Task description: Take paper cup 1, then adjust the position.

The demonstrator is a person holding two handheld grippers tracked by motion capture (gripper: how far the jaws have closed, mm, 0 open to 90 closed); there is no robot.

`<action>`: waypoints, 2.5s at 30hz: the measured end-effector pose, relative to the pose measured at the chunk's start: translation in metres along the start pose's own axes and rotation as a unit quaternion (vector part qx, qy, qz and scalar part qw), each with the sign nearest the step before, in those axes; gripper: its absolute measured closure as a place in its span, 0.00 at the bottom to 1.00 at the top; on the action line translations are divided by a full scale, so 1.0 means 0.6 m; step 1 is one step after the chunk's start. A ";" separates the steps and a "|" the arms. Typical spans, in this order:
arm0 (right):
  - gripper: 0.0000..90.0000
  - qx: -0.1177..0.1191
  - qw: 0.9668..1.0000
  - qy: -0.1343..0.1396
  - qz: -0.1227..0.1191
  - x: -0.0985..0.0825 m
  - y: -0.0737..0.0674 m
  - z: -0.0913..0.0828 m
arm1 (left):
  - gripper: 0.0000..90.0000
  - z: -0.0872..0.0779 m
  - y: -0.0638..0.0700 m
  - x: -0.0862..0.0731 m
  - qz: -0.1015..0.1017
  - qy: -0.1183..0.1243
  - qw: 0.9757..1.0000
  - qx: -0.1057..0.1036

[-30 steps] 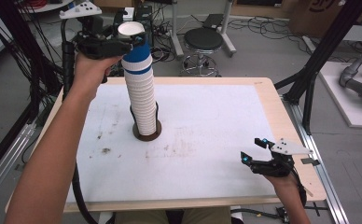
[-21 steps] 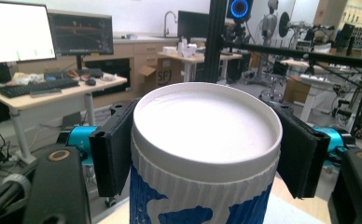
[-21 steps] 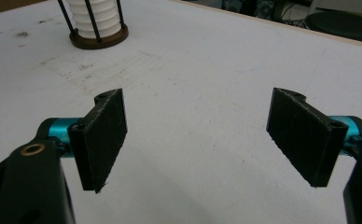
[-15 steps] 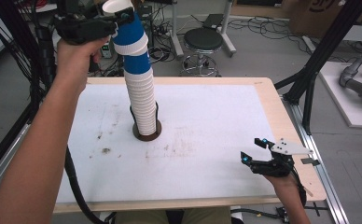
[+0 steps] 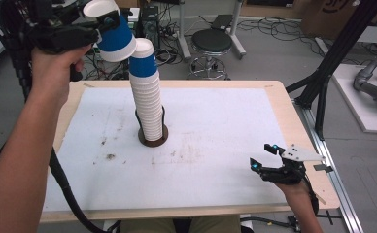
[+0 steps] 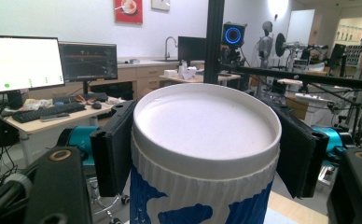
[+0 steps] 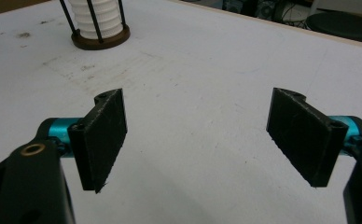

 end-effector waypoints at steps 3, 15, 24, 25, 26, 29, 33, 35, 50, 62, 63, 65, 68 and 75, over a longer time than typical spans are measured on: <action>0.23 0.001 1.000 -0.002 0.000 -0.001 -0.001 0.001 | 0.33 -0.013 0.001 -0.008 0.000 -0.002 1.000 -0.001; 0.23 0.008 1.000 -0.007 -0.006 -0.002 -0.012 0.012 | 0.33 -0.080 0.039 -0.101 -0.002 -0.025 0.999 -0.021; 0.23 0.015 1.000 -0.013 -0.012 -0.001 -0.021 0.022 | 0.33 -0.089 0.082 -0.158 0.005 -0.017 0.998 -0.055; 0.23 0.015 1.000 -0.012 -0.013 0.000 -0.022 0.023 | 0.33 -0.087 0.093 -0.176 0.006 -0.020 0.998 -0.061; 0.23 0.015 1.000 -0.012 -0.013 0.000 -0.022 0.023 | 0.33 -0.087 0.093 -0.176 0.006 -0.020 0.998 -0.061; 0.23 0.018 1.000 -0.013 -0.016 0.001 -0.025 0.025 | 0.33 -0.084 0.105 -0.203 -0.002 -0.020 0.997 -0.070; 0.23 0.025 0.999 -0.015 -0.023 0.001 -0.031 0.029 | 0.33 -0.079 0.116 -0.234 -0.013 -0.024 0.997 -0.077; 0.23 0.027 0.999 -0.018 -0.023 0.000 -0.033 0.031 | 0.33 -0.076 0.125 -0.253 -0.017 -0.029 0.996 -0.085; 0.23 0.061 0.997 -0.011 -0.035 0.008 -0.062 0.034 | 0.33 -0.043 0.193 -0.291 0.005 -0.049 0.989 -0.138; 0.23 0.125 0.990 0.000 -0.064 0.032 -0.124 0.040 | 0.33 0.019 0.261 -0.319 0.016 -0.049 0.979 -0.199; 0.23 0.125 0.990 0.000 -0.064 0.032 -0.124 0.040 | 0.33 0.023 0.267 -0.320 0.017 -0.049 0.978 -0.202; 0.23 0.143 0.987 -0.001 -0.077 0.039 -0.137 0.046 | 0.33 0.032 0.276 -0.322 0.017 -0.047 0.977 -0.208; 0.23 0.150 0.985 -0.001 -0.083 0.044 -0.144 0.050 | 0.33 0.043 0.289 -0.327 0.015 -0.049 0.975 -0.217; 0.23 0.183 0.979 -0.005 -0.093 0.053 -0.166 0.064 | 0.33 0.059 0.308 -0.336 0.010 -0.051 0.971 -0.232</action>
Point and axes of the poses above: each handheld gripper's, and its own axes: z roughly forward along the jaws, x roughly out of its top, y roughly to its right, the point moved 10 cm from there along z, roughly forward along the jaws, and after that the axes turned 13 degrees about z, right-handed, at the moved point
